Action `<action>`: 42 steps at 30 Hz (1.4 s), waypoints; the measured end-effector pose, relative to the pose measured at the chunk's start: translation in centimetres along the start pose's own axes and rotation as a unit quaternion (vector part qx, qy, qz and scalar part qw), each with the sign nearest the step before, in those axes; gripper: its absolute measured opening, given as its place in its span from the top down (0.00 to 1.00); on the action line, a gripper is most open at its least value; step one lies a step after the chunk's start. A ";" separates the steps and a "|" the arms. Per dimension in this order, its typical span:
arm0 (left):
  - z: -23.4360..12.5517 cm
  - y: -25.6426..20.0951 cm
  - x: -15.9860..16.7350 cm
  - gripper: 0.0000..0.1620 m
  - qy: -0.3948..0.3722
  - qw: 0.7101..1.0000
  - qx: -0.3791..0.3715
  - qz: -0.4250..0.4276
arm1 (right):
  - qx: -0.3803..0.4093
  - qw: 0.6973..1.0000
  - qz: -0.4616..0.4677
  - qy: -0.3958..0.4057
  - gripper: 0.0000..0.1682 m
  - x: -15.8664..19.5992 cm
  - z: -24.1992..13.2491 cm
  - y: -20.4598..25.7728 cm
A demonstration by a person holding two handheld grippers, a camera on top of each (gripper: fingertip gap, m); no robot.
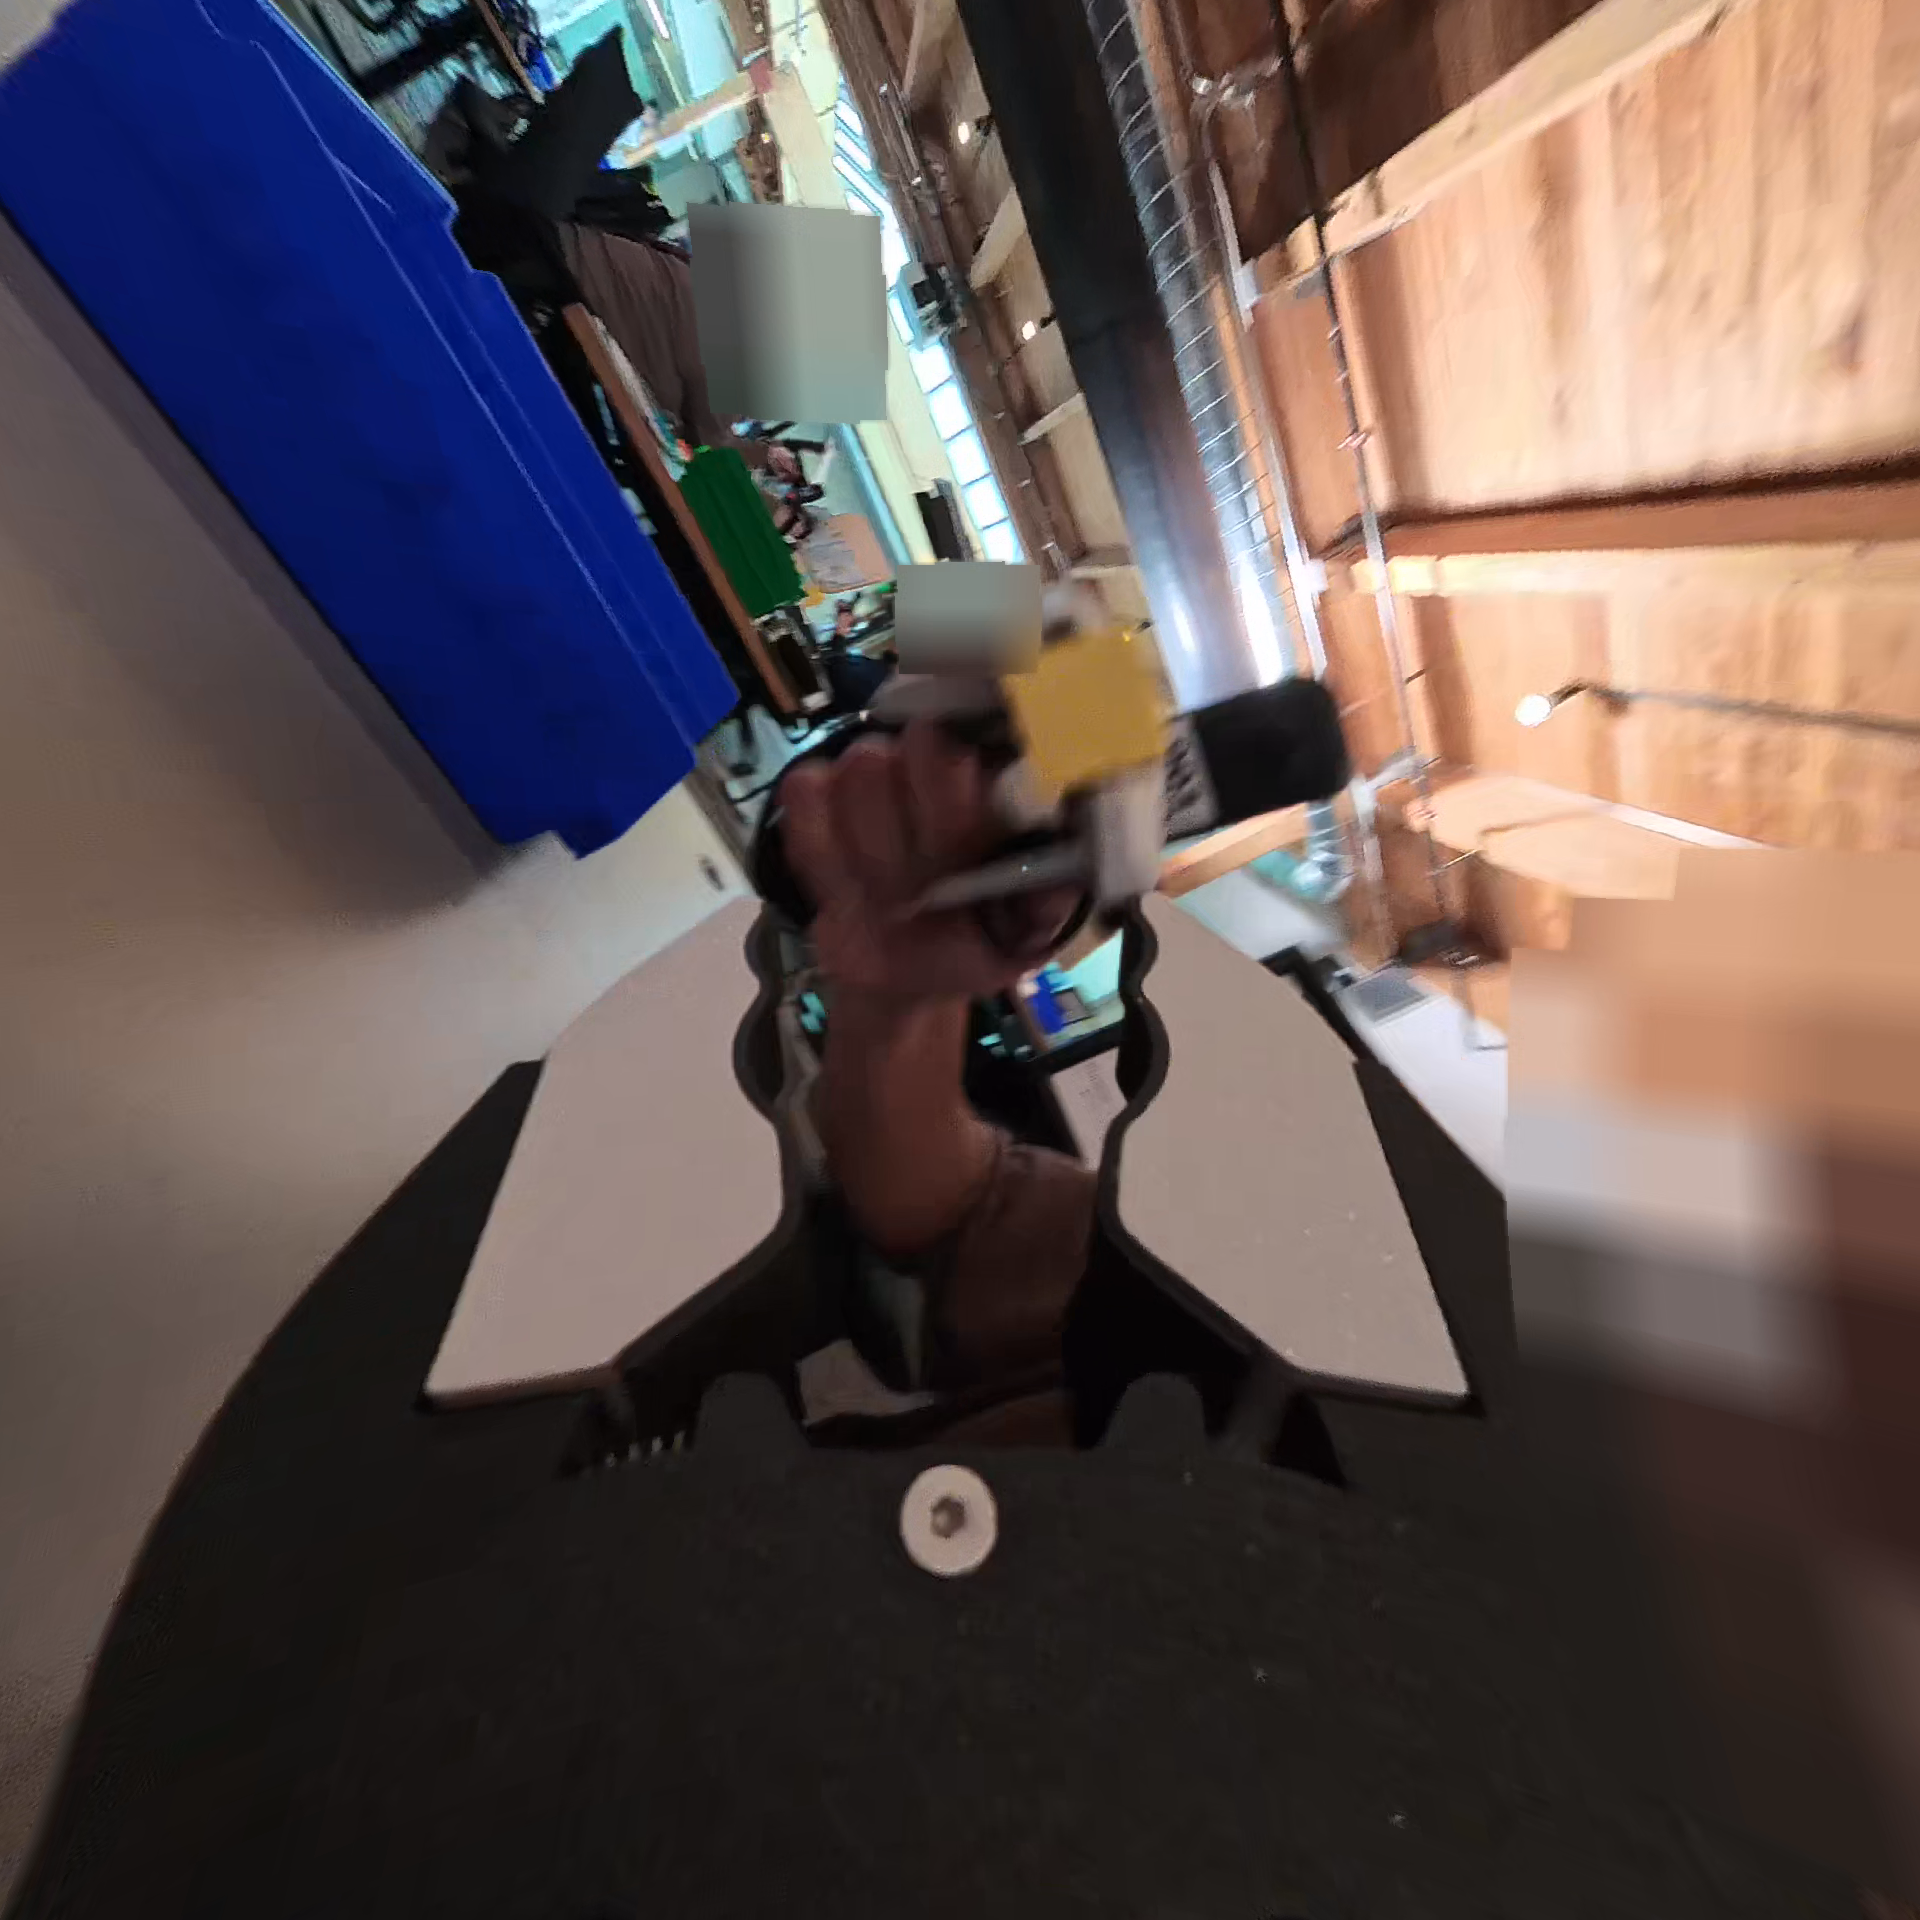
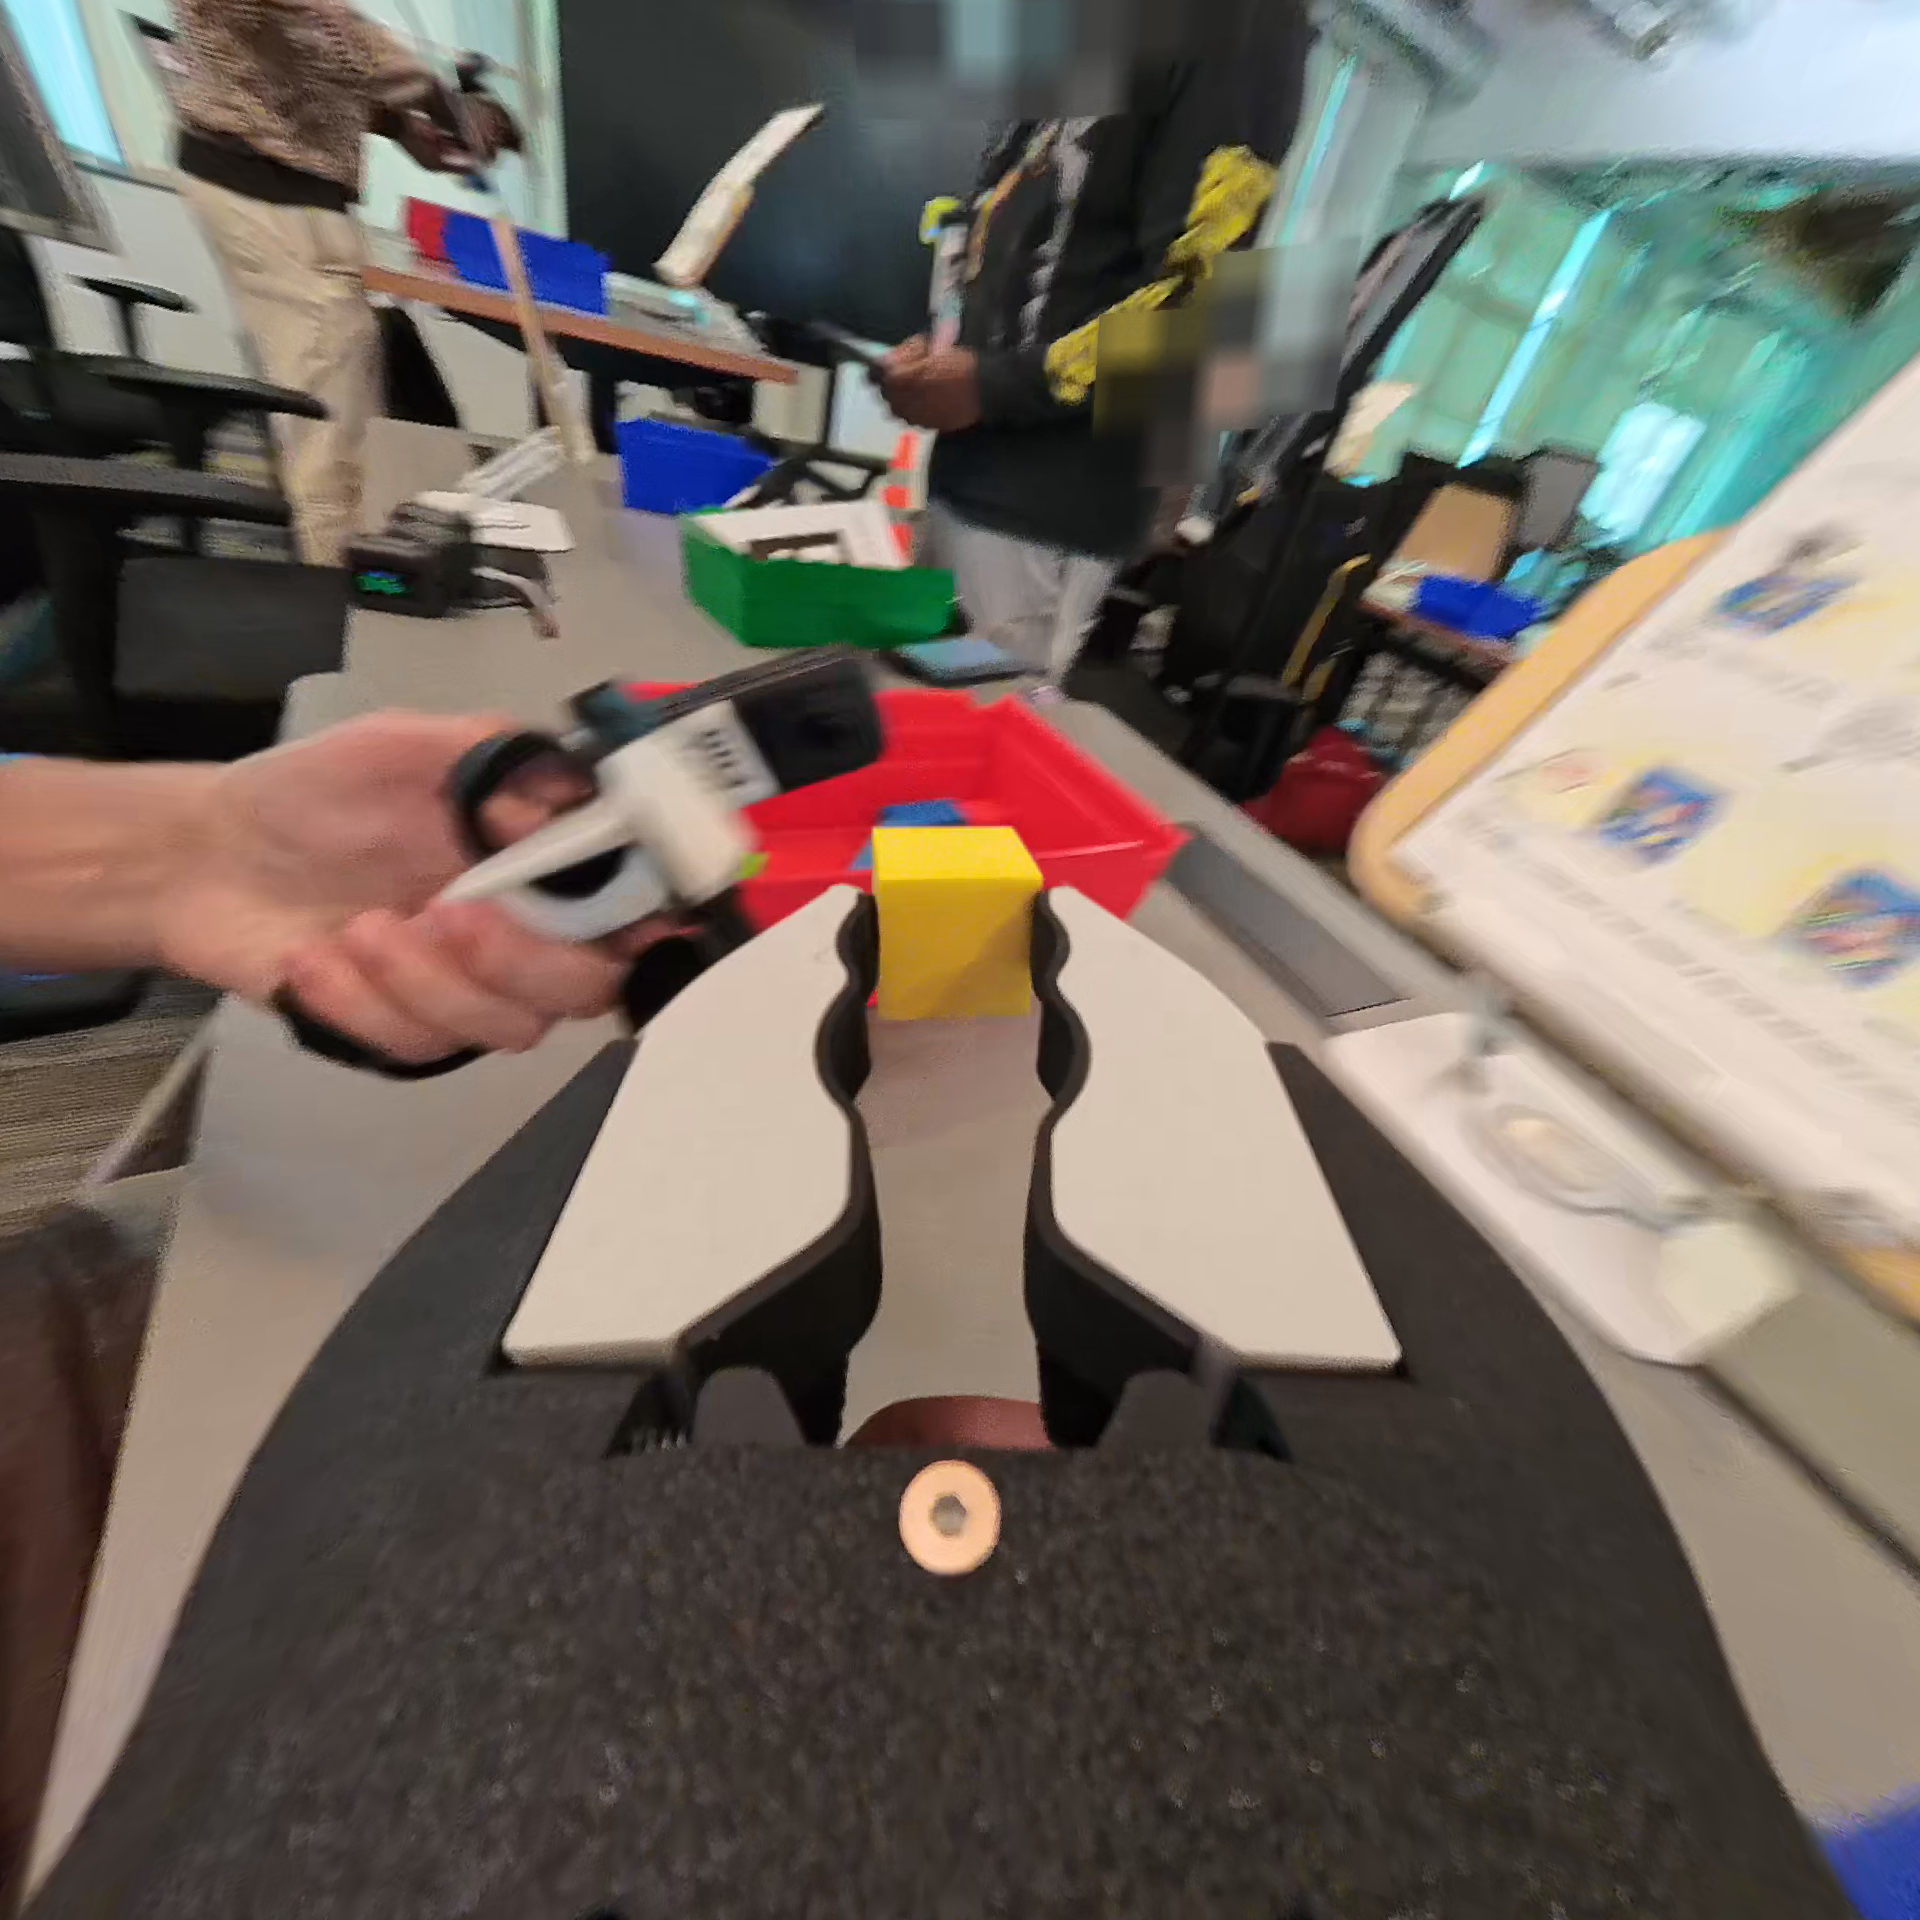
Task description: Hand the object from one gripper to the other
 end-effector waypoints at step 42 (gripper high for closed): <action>-3.3 4.0 10.1 0.74 0.125 0.928 -0.260 0.237 | 0.282 0.658 0.231 0.659 0.66 24.5 -21.6 -21.2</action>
Point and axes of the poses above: each gripper's, where its closed fingertips meet, z out along the fingers, x out of its underside, y = z × x across the jaws, the point moved 4 cm from there along -z, back along the fingers, and after that the axes turned 4 degrees about y, right-handed, at the moved point
